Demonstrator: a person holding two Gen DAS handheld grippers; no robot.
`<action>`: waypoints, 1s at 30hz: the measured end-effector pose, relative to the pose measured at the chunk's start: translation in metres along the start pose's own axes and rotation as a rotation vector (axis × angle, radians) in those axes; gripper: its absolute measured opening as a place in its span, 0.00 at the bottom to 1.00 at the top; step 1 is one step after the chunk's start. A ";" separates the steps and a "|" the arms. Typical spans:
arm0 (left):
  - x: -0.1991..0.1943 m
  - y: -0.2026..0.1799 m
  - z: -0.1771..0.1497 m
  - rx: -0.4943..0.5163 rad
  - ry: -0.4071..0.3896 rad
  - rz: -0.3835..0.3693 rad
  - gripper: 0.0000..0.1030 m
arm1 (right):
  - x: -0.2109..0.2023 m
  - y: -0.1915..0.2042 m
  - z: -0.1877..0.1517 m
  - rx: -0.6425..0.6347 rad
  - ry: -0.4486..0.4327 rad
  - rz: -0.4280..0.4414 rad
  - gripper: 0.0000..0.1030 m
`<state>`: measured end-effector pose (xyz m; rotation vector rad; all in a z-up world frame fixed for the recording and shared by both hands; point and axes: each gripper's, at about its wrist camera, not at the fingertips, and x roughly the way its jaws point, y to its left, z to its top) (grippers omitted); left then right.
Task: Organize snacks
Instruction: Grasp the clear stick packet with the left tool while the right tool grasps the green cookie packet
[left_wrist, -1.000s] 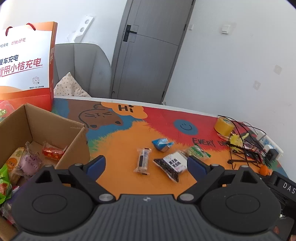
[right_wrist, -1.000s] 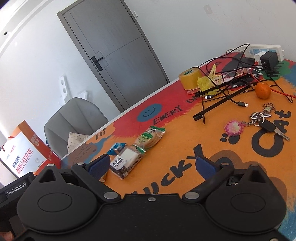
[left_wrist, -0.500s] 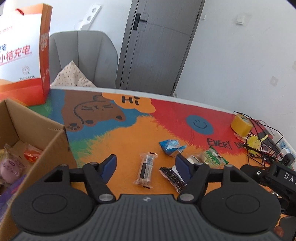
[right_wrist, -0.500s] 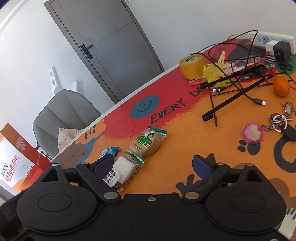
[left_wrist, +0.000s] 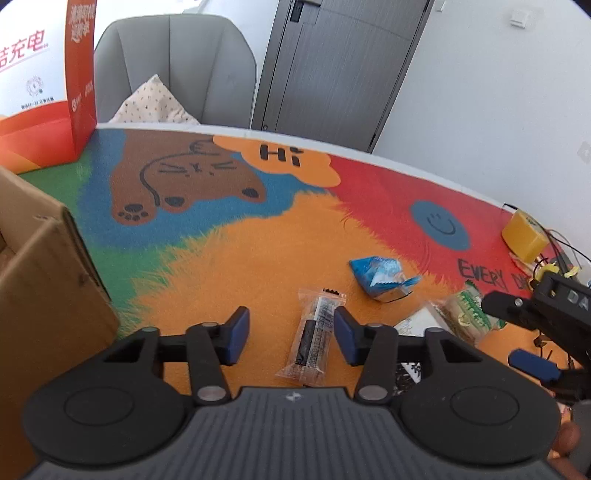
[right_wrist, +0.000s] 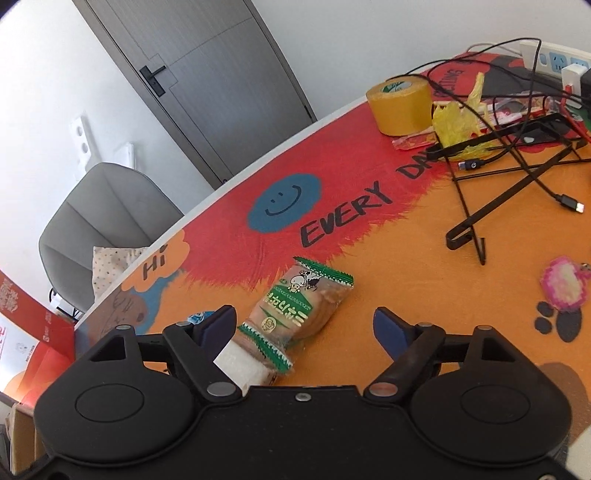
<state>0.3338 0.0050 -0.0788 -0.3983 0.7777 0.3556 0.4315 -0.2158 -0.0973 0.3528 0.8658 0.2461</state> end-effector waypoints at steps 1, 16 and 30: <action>0.002 0.000 0.000 -0.003 0.003 0.002 0.46 | 0.004 0.002 0.000 -0.004 -0.002 -0.014 0.76; 0.011 0.002 0.005 0.006 -0.028 0.025 0.26 | 0.046 0.039 0.000 -0.163 -0.012 -0.154 0.77; -0.018 0.010 -0.007 -0.036 -0.037 -0.054 0.19 | 0.000 0.005 -0.028 -0.062 -0.032 -0.047 0.52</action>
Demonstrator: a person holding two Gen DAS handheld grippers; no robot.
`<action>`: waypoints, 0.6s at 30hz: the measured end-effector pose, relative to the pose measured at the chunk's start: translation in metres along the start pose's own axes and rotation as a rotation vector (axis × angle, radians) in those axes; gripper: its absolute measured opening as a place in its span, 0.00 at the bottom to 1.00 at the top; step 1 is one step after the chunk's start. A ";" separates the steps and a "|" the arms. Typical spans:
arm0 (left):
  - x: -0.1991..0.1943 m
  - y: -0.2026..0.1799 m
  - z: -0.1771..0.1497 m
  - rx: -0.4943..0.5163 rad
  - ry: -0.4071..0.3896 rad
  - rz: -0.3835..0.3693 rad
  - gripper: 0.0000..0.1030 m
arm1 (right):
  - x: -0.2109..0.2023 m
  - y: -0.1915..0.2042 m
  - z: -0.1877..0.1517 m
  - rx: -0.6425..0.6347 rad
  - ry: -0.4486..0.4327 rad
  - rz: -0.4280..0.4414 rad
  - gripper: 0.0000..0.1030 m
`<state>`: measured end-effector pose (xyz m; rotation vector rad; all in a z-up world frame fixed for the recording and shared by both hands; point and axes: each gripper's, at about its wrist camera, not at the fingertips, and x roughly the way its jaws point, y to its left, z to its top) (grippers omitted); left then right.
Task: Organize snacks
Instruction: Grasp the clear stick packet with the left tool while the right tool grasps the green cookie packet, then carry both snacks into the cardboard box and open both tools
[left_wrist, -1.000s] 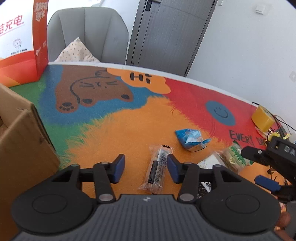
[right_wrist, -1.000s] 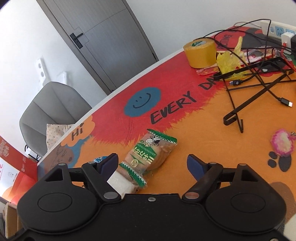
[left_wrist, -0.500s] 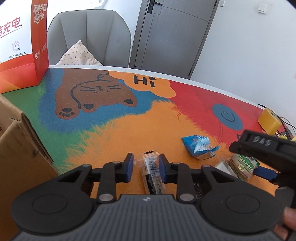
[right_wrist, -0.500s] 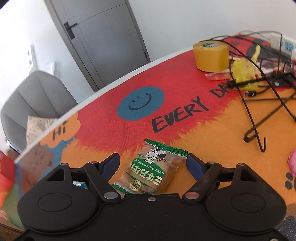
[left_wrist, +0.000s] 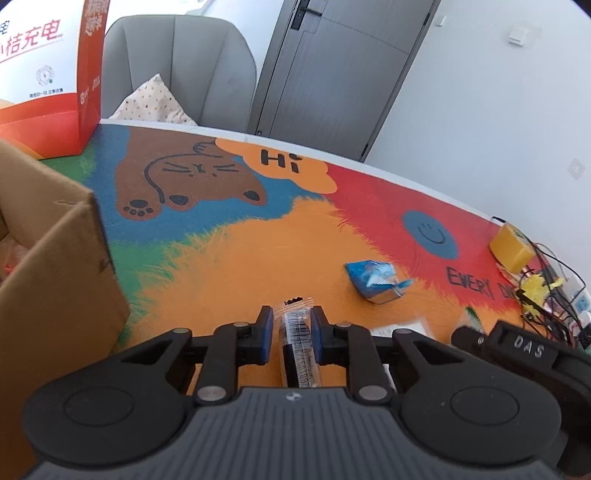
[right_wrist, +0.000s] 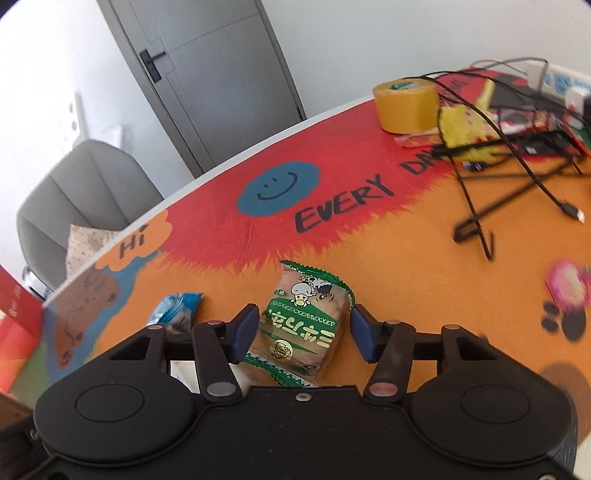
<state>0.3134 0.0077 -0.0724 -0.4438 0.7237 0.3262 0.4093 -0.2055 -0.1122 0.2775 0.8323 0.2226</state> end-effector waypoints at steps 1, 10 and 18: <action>-0.004 0.001 -0.002 0.000 -0.002 -0.007 0.19 | -0.004 -0.003 -0.003 0.015 -0.001 0.010 0.52; -0.050 0.007 -0.015 -0.004 -0.035 -0.080 0.19 | -0.058 -0.015 -0.032 0.090 -0.073 0.088 0.52; -0.107 0.015 -0.017 0.014 -0.115 -0.141 0.19 | -0.106 -0.002 -0.048 0.118 -0.131 0.179 0.52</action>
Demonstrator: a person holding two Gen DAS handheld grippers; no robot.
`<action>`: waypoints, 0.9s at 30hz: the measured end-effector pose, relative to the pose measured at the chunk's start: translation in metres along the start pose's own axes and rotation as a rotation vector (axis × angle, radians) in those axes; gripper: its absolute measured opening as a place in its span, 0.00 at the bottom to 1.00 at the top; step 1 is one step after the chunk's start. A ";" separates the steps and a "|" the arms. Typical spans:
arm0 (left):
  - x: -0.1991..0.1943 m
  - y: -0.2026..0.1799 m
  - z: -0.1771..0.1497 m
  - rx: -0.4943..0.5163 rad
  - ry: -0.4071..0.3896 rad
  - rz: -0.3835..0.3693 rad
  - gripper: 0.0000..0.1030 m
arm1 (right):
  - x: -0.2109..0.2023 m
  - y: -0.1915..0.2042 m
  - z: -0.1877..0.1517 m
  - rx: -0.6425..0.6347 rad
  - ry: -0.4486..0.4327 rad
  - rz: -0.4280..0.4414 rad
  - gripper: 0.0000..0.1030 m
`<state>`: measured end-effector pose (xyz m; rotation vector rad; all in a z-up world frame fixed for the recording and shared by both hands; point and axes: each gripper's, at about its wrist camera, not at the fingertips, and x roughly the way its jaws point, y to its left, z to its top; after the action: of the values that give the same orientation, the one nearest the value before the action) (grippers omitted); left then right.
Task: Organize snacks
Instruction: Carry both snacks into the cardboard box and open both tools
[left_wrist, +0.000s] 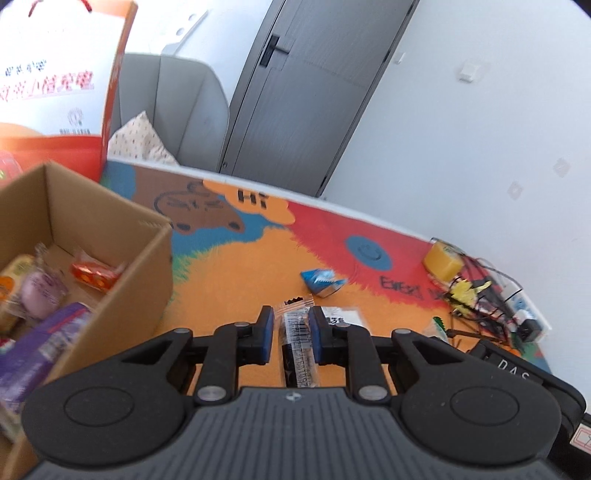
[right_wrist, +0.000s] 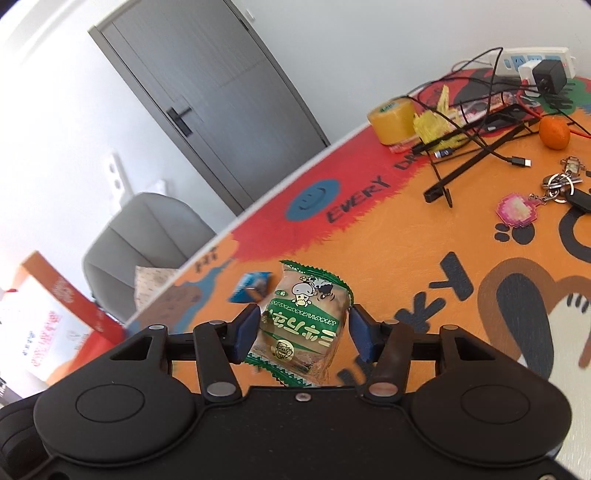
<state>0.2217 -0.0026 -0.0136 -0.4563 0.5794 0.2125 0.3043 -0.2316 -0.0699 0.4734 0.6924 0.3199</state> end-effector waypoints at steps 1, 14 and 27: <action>-0.007 0.002 0.001 0.000 -0.011 -0.003 0.19 | -0.005 0.004 -0.001 0.000 -0.004 0.010 0.52; -0.071 0.034 0.012 -0.026 -0.098 0.003 0.19 | -0.034 0.053 -0.022 -0.074 -0.020 0.142 0.52; -0.104 0.075 0.026 -0.058 -0.152 0.039 0.19 | -0.043 0.096 -0.041 -0.130 -0.010 0.201 0.52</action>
<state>0.1249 0.0689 0.0380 -0.4810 0.4343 0.2991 0.2338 -0.1564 -0.0249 0.4206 0.6105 0.5481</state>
